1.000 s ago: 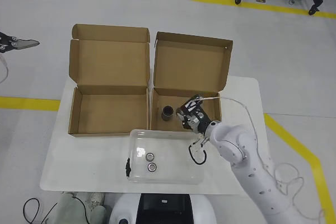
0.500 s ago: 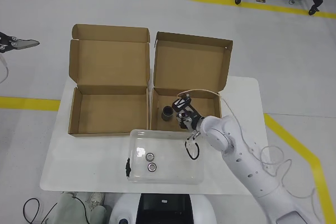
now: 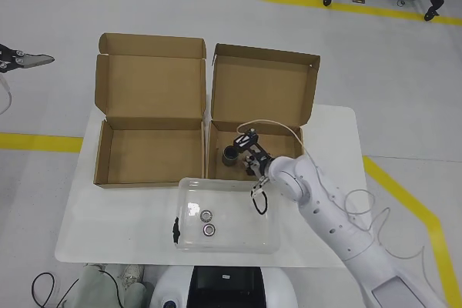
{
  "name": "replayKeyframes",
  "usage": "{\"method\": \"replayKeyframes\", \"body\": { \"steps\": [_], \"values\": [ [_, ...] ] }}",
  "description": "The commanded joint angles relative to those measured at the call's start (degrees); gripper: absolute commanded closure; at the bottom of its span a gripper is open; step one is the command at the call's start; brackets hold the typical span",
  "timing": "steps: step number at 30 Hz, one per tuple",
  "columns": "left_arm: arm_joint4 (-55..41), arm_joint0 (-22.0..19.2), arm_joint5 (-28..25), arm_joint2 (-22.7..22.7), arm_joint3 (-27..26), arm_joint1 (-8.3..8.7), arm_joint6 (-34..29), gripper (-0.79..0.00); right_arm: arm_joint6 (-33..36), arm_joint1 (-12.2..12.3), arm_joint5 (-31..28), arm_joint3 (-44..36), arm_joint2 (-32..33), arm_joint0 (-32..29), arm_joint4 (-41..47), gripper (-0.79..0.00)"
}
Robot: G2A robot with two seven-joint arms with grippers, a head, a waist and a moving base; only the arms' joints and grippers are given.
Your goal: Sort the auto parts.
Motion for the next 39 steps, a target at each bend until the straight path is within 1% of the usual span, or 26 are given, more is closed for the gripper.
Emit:
{"method": "replayKeyframes", "body": {
  "steps": [1,4,8,15,19,23,30,33,36,39],
  "values": [
    [0.0,0.0,0.0,0.0,0.0,0.0,0.0,-0.785,0.3,-0.2,0.3,0.4,-0.5,0.5,-0.4,-0.089],
    [0.0,0.0,0.0,0.0,0.0,0.0,0.0,-0.785,0.5,-0.6,0.7,1.3,-1.2,1.2,-0.6,-0.163],
    [0.0,0.0,0.0,0.0,0.0,0.0,0.0,-0.785,0.6,-1.1,1.1,2.4,-1.7,1.9,-0.6,-0.225],
    [0.0,0.0,0.0,0.0,0.0,0.0,0.0,-0.785,0.3,-1.6,0.9,3.6,-1.9,2.4,-0.3,-0.271],
    [0.0,0.0,0.0,0.0,0.0,0.0,0.0,-0.785,0.3,-1.7,0.9,3.0,-1.6,2.4,-0.8,-0.277],
    [0.0,0.0,0.0,0.0,0.0,0.0,0.0,-0.785,0.9,-1.4,1.4,0.2,-0.8,1.4,-2.5,-0.286],
    [0.0,0.0,0.0,0.0,0.0,0.0,0.0,-0.785,2.5,-0.3,0.9,-8.3,1.7,-2.0,-6.2,-0.311],
    [0.0,0.0,0.0,0.0,0.0,0.0,0.0,-0.785,1.5,0.1,-1.7,-12.5,2.3,-3.6,-7.2,-0.32],
    [0.0,0.0,0.0,0.0,0.0,0.0,0.0,-0.785,-0.9,0.5,-6.7,-15.8,2.6,-5.1,-6.5,-0.351],
    [0.0,0.0,0.0,0.0,0.0,0.0,0.0,-0.785,-3.5,0.9,-11.2,-18.6,2.8,-6.5,-6.0,-0.363]
  ]
}}
